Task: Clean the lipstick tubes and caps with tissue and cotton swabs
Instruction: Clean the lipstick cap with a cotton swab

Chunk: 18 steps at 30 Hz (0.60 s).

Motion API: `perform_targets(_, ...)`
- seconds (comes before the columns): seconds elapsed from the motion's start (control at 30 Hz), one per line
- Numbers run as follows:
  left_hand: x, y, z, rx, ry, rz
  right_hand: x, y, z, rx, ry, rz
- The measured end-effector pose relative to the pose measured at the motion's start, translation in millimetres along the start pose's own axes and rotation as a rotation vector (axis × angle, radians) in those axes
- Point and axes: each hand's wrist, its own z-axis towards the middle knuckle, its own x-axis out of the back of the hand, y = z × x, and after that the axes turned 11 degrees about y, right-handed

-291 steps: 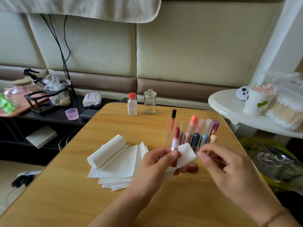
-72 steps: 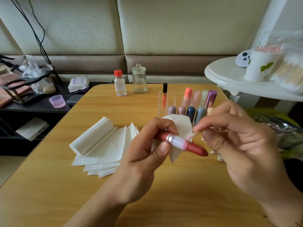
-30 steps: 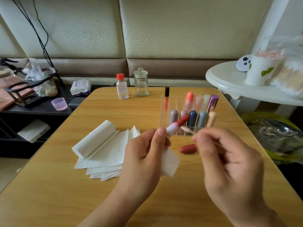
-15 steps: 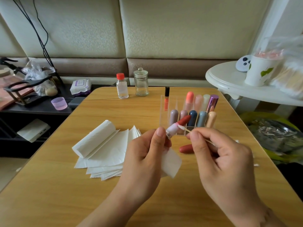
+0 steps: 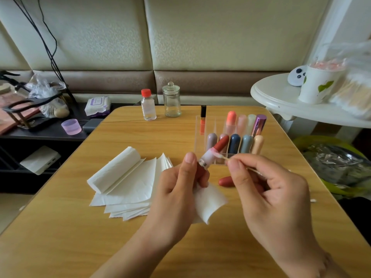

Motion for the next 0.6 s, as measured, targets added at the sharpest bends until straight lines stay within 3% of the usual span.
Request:
perform_targets(0.23, 2.6, 1.9, 2.6, 0.268, -0.043, -0.157, 2.0, -6.0, 2.1, 0.044, 0.021, 0.035)
perform_targets(0.6, 0.8, 6.9, 0.1, 0.34, -0.133, -0.294, 5.0, 0.0, 2.5, 0.045, -0.017, -0.005)
